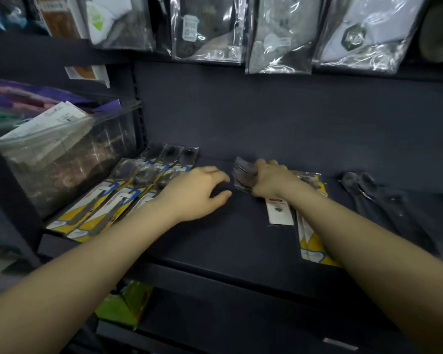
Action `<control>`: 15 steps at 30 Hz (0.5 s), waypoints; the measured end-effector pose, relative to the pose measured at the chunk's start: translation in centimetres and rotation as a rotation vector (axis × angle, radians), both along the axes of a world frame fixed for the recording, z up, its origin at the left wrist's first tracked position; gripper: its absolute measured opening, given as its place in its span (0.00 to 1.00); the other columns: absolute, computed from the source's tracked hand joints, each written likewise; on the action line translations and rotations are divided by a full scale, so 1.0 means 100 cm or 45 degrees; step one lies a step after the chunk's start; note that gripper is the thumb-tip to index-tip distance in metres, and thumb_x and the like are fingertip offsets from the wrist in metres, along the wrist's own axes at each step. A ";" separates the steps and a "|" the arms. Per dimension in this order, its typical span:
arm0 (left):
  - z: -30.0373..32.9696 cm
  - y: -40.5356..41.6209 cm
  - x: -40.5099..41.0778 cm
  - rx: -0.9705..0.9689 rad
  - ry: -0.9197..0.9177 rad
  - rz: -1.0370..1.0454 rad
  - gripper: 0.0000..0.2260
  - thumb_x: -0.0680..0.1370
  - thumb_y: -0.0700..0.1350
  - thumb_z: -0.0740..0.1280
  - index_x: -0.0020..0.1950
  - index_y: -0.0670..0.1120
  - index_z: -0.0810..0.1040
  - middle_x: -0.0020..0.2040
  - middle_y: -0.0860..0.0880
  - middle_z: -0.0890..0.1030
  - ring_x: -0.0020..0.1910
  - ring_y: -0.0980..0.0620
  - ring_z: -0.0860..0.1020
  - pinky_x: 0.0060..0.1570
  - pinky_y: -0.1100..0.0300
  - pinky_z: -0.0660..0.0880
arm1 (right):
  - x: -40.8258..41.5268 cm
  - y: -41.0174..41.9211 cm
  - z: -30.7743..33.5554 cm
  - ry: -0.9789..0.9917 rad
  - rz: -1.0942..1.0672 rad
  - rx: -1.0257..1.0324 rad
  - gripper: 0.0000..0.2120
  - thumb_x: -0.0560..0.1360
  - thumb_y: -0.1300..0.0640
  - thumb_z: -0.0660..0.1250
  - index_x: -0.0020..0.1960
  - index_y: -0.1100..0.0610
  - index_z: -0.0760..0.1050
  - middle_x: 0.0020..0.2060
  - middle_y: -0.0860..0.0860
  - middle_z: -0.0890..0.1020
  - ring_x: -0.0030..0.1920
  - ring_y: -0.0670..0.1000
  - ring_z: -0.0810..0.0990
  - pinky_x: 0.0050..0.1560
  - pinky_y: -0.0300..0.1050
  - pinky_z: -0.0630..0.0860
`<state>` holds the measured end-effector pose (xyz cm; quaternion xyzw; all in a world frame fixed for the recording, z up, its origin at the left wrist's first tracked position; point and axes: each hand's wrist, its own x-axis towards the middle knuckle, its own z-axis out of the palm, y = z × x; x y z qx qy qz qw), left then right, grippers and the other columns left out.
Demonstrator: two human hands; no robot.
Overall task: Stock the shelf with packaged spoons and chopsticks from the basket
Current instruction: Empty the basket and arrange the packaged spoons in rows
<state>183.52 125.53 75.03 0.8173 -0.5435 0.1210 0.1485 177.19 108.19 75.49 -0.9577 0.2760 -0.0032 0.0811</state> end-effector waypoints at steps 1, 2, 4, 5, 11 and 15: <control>0.000 -0.004 -0.004 -0.056 0.046 -0.015 0.23 0.72 0.58 0.55 0.59 0.48 0.76 0.56 0.48 0.79 0.55 0.47 0.77 0.54 0.53 0.74 | -0.002 -0.001 0.001 -0.073 -0.031 0.047 0.25 0.73 0.59 0.62 0.67 0.62 0.60 0.65 0.63 0.67 0.66 0.65 0.67 0.63 0.50 0.68; 0.000 -0.007 -0.007 -0.113 0.099 -0.035 0.23 0.71 0.58 0.55 0.57 0.47 0.77 0.54 0.48 0.80 0.53 0.48 0.78 0.53 0.56 0.74 | -0.005 -0.004 0.003 -0.168 -0.056 0.093 0.23 0.73 0.61 0.61 0.66 0.63 0.60 0.64 0.64 0.68 0.65 0.65 0.68 0.62 0.51 0.68; -0.001 -0.016 -0.013 -0.212 0.230 -0.052 0.19 0.72 0.54 0.59 0.56 0.46 0.78 0.51 0.48 0.82 0.49 0.50 0.79 0.49 0.63 0.73 | -0.013 -0.012 0.010 -0.407 -0.086 0.155 0.19 0.74 0.64 0.59 0.64 0.66 0.63 0.61 0.65 0.72 0.62 0.65 0.72 0.57 0.50 0.70; 0.000 -0.021 -0.017 -0.264 0.309 -0.048 0.16 0.73 0.52 0.62 0.56 0.45 0.77 0.51 0.48 0.82 0.47 0.52 0.78 0.46 0.69 0.71 | -0.018 -0.017 0.014 -0.554 -0.073 0.197 0.18 0.74 0.65 0.59 0.63 0.66 0.64 0.59 0.64 0.75 0.60 0.63 0.74 0.53 0.48 0.71; 0.008 -0.031 -0.044 -0.516 1.003 -0.021 0.12 0.77 0.54 0.60 0.50 0.49 0.78 0.47 0.51 0.83 0.46 0.55 0.80 0.54 0.59 0.75 | -0.017 0.006 0.033 -1.237 0.095 1.453 0.03 0.74 0.64 0.64 0.46 0.58 0.72 0.38 0.60 0.78 0.38 0.58 0.80 0.40 0.50 0.81; 0.004 -0.015 -0.046 -0.532 0.910 0.050 0.01 0.77 0.49 0.61 0.48 0.56 0.72 0.37 0.59 0.78 0.37 0.64 0.75 0.39 0.70 0.70 | 0.002 0.031 0.036 -1.302 0.056 1.843 0.05 0.79 0.61 0.59 0.44 0.59 0.70 0.32 0.53 0.76 0.27 0.47 0.76 0.29 0.39 0.76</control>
